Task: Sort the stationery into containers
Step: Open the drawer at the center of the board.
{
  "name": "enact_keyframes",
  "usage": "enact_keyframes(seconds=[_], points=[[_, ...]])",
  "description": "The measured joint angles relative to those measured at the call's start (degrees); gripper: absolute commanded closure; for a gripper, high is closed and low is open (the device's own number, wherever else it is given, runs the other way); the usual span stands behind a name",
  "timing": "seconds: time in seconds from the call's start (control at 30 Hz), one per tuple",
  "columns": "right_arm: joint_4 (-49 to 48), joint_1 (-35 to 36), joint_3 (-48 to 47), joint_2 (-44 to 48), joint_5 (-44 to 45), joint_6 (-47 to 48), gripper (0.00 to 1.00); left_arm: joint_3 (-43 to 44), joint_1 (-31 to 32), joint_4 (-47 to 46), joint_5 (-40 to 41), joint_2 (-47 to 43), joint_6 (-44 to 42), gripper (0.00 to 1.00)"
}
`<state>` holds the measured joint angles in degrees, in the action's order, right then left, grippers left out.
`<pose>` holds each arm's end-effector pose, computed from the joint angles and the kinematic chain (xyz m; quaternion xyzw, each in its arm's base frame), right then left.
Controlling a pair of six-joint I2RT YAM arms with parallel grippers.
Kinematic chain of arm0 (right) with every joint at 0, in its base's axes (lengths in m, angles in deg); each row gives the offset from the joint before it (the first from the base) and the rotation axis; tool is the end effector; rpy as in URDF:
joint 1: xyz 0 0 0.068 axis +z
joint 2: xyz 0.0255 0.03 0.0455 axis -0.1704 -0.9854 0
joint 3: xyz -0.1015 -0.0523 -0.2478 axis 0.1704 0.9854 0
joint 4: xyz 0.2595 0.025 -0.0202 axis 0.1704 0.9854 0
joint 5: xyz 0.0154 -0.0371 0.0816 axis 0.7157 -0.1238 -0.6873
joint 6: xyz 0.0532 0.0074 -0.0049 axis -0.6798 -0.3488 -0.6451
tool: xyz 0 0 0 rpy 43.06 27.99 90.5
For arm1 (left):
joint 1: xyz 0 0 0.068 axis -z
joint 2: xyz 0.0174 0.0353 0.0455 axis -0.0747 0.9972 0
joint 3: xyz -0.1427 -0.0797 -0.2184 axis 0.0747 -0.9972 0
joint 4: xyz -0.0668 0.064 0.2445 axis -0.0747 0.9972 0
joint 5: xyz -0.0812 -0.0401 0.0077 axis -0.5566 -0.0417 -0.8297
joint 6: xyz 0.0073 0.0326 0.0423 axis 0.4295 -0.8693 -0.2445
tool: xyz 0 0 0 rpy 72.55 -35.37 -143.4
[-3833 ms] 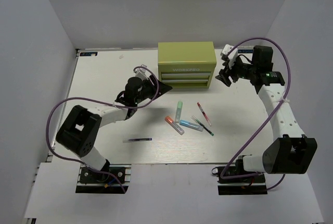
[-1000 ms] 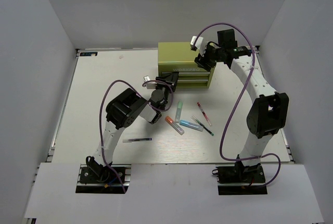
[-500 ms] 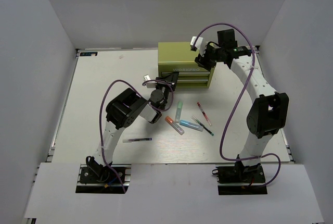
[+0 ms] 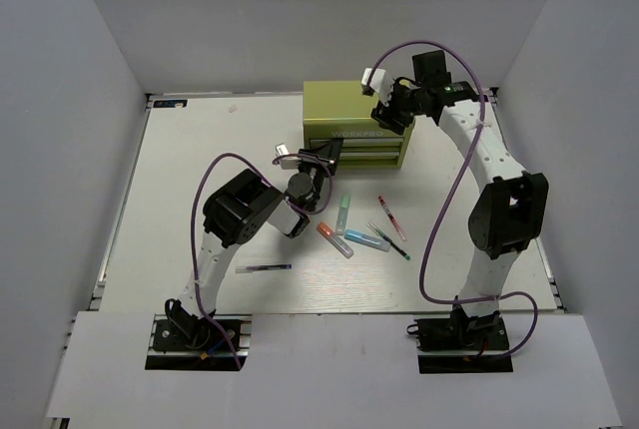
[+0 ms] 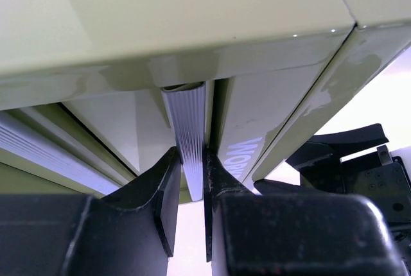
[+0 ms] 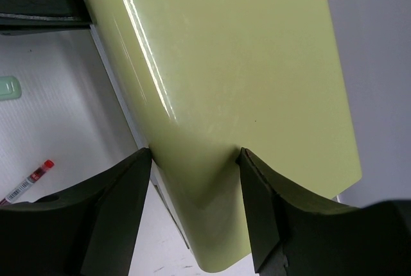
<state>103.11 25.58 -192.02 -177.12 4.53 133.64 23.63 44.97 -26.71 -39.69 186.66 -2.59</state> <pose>0.4068 0.1292 0.3397 -0.5877 0.6788 0.0328 0.4391 0.3340 -0.2678 0.1154 -0.3727 0.5329 -0.5904 0.4780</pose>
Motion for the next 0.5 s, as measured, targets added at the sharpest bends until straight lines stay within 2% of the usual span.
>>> enact_keyframes(seconds=[0.5], points=[[2.0, 0.6, -2.2, -1.0, 2.4, -0.9, 0.4, -3.8, 1.0, -1.8, -0.3, -1.6, -0.3, 1.0]])
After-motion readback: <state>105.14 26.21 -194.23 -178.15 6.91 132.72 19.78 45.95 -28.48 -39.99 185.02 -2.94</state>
